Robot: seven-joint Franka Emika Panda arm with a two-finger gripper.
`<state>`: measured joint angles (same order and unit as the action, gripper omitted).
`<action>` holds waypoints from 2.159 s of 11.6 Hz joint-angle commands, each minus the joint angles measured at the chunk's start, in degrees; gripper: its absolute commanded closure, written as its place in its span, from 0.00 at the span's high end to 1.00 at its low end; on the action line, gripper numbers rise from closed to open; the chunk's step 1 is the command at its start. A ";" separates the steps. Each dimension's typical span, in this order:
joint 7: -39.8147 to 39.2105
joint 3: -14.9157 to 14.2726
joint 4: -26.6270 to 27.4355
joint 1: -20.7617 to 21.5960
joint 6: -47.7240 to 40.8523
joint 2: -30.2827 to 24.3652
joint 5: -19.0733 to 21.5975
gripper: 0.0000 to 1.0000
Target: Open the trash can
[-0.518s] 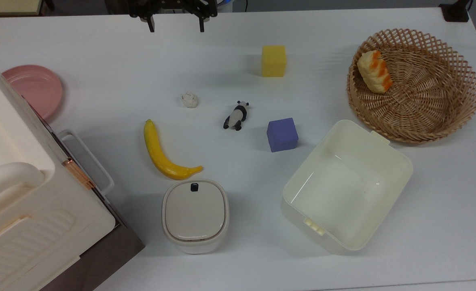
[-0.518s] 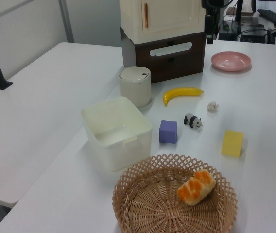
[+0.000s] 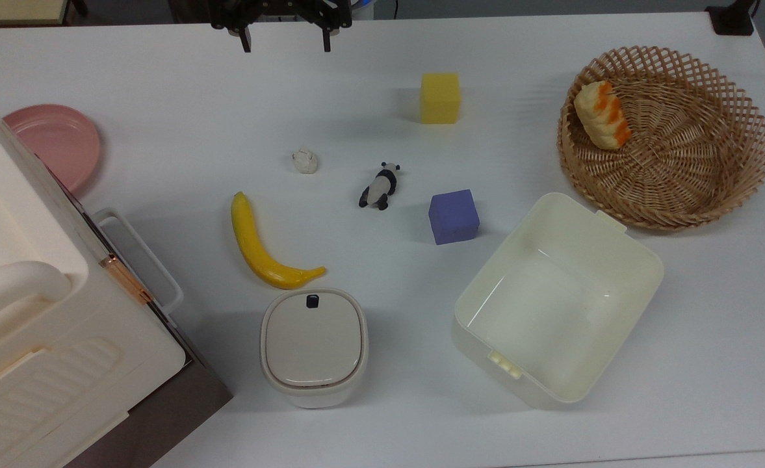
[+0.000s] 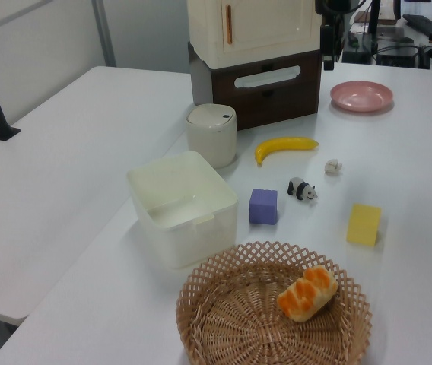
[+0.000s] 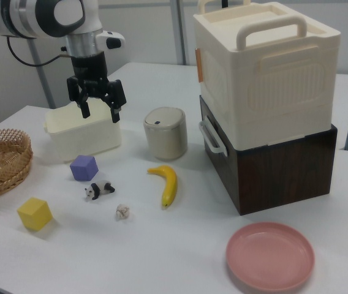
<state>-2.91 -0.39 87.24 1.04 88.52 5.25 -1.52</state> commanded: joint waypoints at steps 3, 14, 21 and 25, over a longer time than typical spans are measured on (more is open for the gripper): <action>0.36 -0.22 0.92 0.72 -0.80 -1.03 -0.50 1.00; 0.10 -0.22 0.83 0.63 -0.72 -0.68 -0.50 1.00; -0.08 -0.13 0.74 0.54 -0.54 -0.77 -0.59 0.95; -0.08 -0.13 0.74 0.63 -0.45 -0.77 -0.59 0.80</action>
<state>-2.92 -0.36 87.26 1.05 88.52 5.26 -1.55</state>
